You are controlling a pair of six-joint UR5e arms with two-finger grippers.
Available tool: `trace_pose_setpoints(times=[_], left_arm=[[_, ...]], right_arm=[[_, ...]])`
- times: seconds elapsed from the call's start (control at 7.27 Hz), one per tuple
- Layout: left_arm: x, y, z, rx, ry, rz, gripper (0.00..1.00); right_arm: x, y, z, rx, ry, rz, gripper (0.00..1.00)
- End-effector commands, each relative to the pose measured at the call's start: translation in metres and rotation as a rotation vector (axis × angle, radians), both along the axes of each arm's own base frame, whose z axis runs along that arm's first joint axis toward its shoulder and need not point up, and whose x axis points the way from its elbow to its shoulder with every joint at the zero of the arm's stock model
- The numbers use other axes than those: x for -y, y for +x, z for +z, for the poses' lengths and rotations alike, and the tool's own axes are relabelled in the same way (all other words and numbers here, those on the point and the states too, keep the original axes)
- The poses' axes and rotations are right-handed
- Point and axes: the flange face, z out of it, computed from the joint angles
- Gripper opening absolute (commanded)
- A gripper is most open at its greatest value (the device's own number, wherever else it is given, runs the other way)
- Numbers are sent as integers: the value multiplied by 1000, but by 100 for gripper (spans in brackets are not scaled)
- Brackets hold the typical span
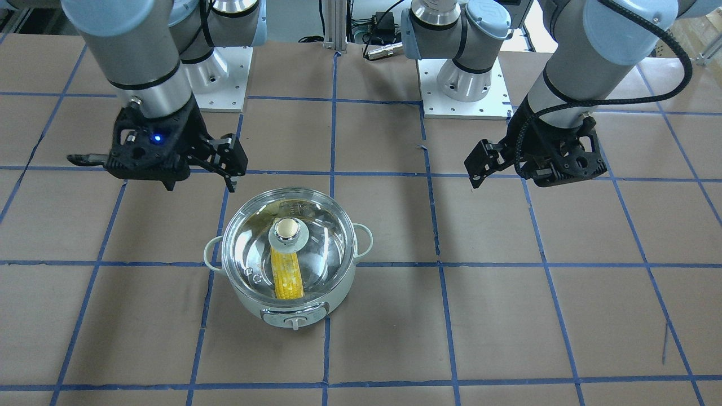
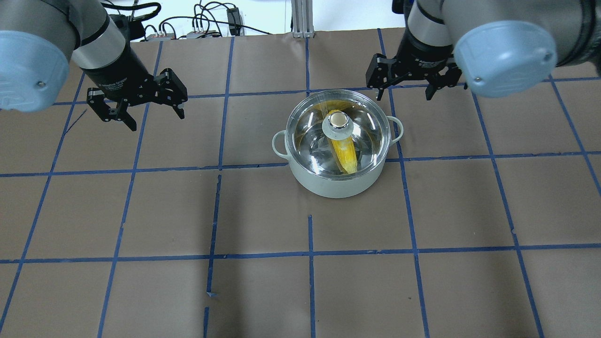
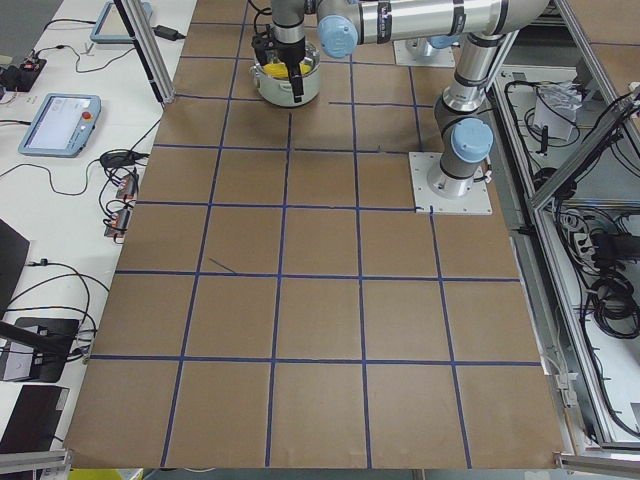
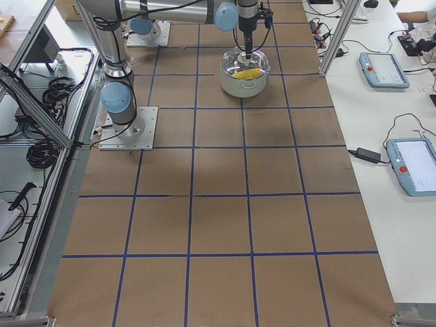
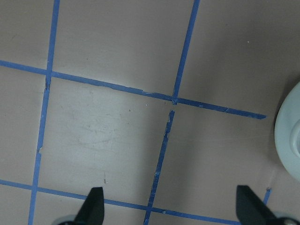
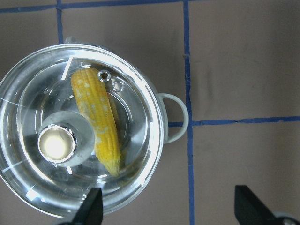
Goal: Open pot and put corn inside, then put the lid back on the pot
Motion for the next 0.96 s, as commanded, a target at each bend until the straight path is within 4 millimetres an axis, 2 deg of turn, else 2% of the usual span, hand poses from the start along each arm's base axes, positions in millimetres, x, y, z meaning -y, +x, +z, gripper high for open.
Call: trace_pose_setpoints(times=[0.0, 0.14, 0.83], left_arm=[[0, 0, 6, 8, -11, 1, 100], [0, 1, 6, 5, -11, 2, 100], [0, 1, 2, 1, -2, 4, 100]], right_arm=[[-26, -33, 37, -5, -12, -35, 100], [-25, -38, 40, 7, -20, -48, 100], [-27, -35, 35, -6, 9, -40, 100]])
